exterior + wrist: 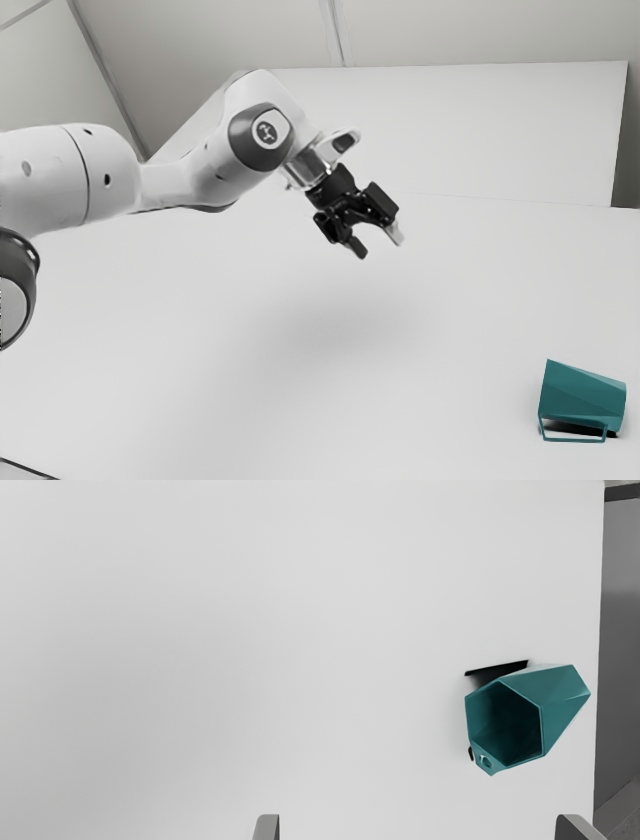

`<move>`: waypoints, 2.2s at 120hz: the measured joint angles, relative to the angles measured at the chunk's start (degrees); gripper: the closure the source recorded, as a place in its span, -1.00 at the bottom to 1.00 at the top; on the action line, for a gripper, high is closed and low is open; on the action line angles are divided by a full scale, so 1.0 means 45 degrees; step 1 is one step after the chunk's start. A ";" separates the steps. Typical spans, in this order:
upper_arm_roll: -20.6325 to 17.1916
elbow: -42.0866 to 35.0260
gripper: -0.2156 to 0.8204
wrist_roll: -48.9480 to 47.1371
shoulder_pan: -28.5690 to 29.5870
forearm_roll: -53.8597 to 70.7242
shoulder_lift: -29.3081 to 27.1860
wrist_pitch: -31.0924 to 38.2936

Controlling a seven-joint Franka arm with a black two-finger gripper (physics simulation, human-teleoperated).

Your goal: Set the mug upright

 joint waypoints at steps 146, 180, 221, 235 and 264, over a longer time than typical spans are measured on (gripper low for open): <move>-0.4158 -0.1533 -0.58 0.3397 -0.1535 -0.8672 0.2814 0.6101; -0.4243 -0.0480 -0.58 0.4298 -0.2020 -0.9030 0.3907 0.6210; -0.4230 -0.0174 0.16 0.5014 -0.2207 -0.9531 0.4066 0.6241; -0.4230 -0.0172 0.54 0.5243 -0.2203 -0.9559 0.4053 0.6243; -0.4252 0.0075 0.84 0.5591 -0.2401 -0.9473 0.3911 0.6249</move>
